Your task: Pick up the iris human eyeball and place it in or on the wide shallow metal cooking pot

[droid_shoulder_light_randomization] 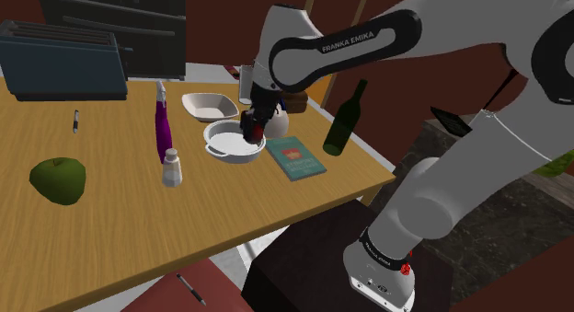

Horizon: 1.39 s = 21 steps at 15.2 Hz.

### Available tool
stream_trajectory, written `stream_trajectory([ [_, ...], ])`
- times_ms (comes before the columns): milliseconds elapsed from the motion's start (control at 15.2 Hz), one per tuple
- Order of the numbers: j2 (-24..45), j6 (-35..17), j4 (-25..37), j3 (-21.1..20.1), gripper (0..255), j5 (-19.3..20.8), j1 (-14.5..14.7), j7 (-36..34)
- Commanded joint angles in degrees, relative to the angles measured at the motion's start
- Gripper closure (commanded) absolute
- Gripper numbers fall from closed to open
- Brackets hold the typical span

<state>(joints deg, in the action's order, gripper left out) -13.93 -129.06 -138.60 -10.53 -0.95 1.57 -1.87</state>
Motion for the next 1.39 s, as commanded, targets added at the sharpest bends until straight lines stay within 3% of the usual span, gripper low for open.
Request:
stream_trajectory([
  [0,4.0,-0.1,3.8,0.7,255,0.9,-0.9,1.0],
  [462,18.3,2.5,20.7,3.3,255,3.2,-3.6,5.0],
  [1320,23.4,-6.8,16.4,3.5,255,4.5,-3.5,4.0],
])
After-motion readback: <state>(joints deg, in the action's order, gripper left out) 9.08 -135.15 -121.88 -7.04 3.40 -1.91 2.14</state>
